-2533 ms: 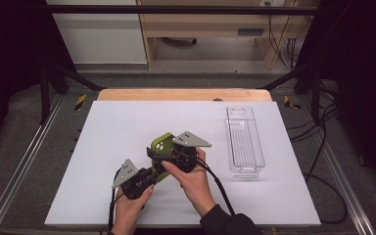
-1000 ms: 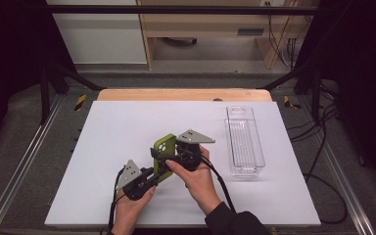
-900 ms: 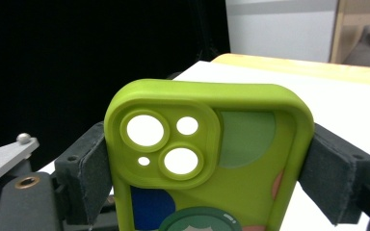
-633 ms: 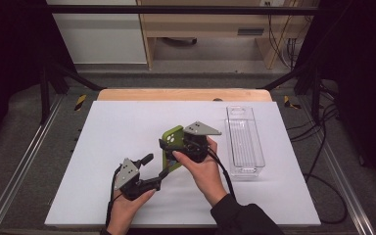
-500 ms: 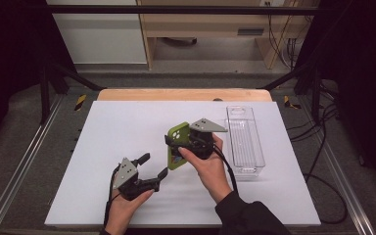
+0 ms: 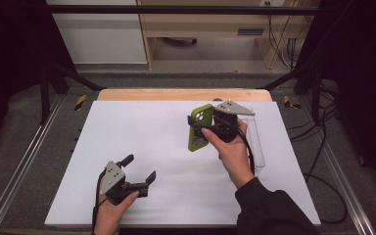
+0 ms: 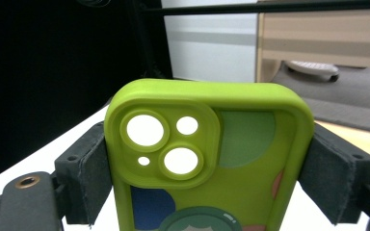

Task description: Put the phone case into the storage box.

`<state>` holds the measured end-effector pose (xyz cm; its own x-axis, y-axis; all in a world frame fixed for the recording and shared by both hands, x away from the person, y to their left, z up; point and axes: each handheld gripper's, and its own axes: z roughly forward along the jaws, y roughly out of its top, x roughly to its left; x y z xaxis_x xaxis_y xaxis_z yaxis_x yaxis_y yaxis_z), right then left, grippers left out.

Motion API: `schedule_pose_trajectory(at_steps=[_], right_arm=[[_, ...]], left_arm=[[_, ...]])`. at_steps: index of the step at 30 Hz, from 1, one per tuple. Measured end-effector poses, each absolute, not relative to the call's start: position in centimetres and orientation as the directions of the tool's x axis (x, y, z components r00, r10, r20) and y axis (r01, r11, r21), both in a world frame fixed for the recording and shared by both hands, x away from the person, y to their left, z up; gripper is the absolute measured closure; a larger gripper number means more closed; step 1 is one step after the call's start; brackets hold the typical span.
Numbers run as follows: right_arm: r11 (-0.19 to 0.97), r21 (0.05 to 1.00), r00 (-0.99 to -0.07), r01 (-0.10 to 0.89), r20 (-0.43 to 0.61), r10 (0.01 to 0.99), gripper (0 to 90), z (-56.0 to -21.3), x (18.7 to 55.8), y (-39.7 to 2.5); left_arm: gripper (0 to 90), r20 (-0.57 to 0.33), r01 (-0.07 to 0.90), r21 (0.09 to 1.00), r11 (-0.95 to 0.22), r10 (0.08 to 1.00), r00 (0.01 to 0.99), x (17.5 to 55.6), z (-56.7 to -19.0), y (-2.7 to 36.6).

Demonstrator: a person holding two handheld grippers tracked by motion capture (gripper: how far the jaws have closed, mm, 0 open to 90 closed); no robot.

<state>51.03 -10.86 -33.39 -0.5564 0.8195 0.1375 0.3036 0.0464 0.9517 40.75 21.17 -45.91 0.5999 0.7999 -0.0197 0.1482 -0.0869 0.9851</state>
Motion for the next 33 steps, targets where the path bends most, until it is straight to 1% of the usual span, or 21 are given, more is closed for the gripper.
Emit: schedule_pose_trajectory(at_steps=[3, 7, 9, 14, 19, 26, 33], right_arm=[[0.061, 0.959, -0.53, 0.278, 0.101, 0.842, 16.2, -32.0, 51.9, -12.5], [0.085, 0.962, -0.502, 0.261, 0.06, 0.863, 16.2, -31.3, 52.7, -13.8], [0.102, 0.962, -0.471, 0.255, 0.031, 0.882, 16.3, -31.1, 53.2, -14.5], [0.125, 0.962, -0.401, 0.244, -0.017, 0.916, 16.3, -31.0, 54.8, -16.2], [0.142, 0.961, -0.359, 0.238, -0.049, 0.932, 16.3, -31.0, 56.2, -17.3], [0.155, 0.962, -0.309, 0.226, -0.081, 0.948, 16.3, -31.1, 57.4, -18.3], [0.125, 0.963, -0.26, 0.238, -0.061, 0.964, 16.3, -31.8, 58.6, -19.6]], left_arm=[[2.2, -0.03, 0.16, 0.984, -0.078, 0.81, 0.586, 40.7, -46.0, 21.9], [2.4, -0.049, 0.159, 0.986, -0.049, 0.827, 0.56, 40.9, -46.2, 22.7], [2.7, -0.038, 0.143, 0.988, -0.05, 0.832, 0.553, 40.9, -46.2, 22.7], [2.6, -0.033, 0.141, 0.989, -0.053, 0.837, 0.547, 40.8, -46.3, 22.9], [2.6, -0.036, 0.15, 0.987, -0.055, 0.838, 0.545, 40.9, -46.4, 22.8], [2.6, -0.04, 0.16, 0.985, -0.057, 0.838, 0.545, 41.1, -46.6, 22.8], [2.7, -0.022, 0.152, 0.986, -0.074, 0.834, 0.552, 41.0, -46.5, 22.6]])
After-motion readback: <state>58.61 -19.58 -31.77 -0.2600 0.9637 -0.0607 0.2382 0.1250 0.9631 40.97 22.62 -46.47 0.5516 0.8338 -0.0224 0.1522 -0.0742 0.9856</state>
